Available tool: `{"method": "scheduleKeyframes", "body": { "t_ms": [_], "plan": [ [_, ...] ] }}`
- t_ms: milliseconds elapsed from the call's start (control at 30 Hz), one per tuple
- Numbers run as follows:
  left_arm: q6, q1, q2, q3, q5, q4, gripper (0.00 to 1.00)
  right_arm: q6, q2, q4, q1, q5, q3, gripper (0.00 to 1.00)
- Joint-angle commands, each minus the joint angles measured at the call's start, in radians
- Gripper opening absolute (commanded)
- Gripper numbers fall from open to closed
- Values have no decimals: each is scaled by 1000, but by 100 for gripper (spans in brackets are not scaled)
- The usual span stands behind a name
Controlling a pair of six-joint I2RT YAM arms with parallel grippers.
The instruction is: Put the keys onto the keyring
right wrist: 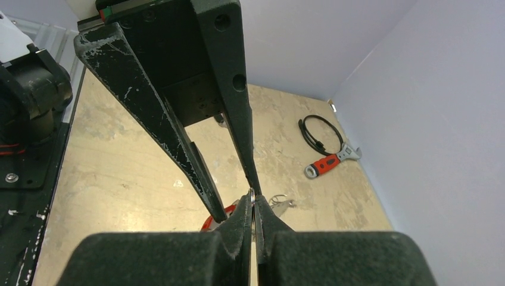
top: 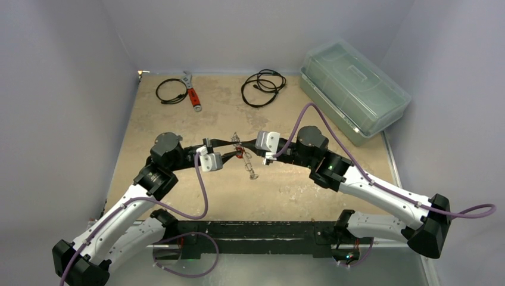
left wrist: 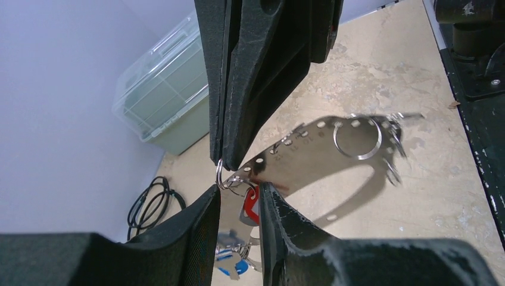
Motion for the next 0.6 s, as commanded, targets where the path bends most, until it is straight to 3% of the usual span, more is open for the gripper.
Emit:
{"method": "scheduleKeyframes", "body": {
  "t_ms": [0,400,567],
  "plan": [
    [7,2,-11,-3,40,44,29,12,-34,86,-2,-4,1,0],
    [3,0,-3,0,44,46,13,15,-24,47,-2,-82,17,0],
    [13,1,3,9,39,27,0,14,-11,19,-2,-111,31,0]
  ]
}}
